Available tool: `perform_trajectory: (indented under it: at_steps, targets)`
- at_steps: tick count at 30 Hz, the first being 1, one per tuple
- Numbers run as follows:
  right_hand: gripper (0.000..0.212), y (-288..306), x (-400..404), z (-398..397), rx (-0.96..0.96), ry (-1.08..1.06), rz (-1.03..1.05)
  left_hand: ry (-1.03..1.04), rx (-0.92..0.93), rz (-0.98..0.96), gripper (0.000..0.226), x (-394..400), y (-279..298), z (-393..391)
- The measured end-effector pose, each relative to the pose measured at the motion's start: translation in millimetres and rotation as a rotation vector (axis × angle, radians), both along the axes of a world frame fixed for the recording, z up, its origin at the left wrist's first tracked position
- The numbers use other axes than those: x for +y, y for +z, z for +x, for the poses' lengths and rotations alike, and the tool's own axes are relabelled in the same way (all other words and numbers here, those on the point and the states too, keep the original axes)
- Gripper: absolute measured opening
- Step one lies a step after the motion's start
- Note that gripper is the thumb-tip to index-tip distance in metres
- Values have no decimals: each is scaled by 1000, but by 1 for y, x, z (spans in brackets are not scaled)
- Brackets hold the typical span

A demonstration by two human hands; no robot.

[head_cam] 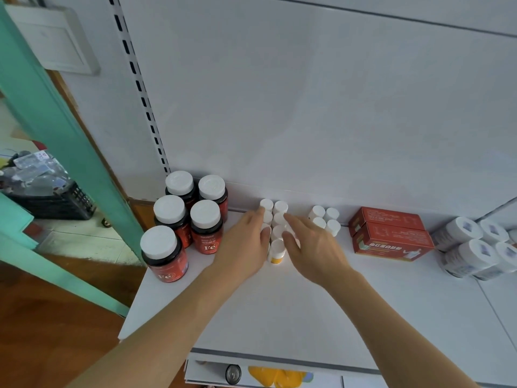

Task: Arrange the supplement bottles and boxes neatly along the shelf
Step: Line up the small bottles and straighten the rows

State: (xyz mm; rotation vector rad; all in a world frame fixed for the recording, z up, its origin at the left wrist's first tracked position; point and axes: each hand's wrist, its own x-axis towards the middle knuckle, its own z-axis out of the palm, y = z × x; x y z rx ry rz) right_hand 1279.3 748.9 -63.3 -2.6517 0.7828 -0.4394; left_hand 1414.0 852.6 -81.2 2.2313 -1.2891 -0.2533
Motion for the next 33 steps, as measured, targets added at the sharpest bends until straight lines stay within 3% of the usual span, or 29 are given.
perform_trajectory:
  at_steps: [5,18,24,28,33]
  targets:
    - [55,-11,12,-19,80,94,-101,-92,-50,73,58,28,-3,-16]
    - [51,-29,18,-15,38,71,-239,-106,-121,120,52,27,-4,-19]
    - [50,-24,16,-22,37,35,-246,-97,-223,135,61,30,-1,-21]
    - [44,-13,2,-36,26,-56,-299,-70,-309,51,56,26,11,-28]
    - [29,-1,-23,-62,-15,-141,-431,-181,-399,-132,53,-3,19,-37]
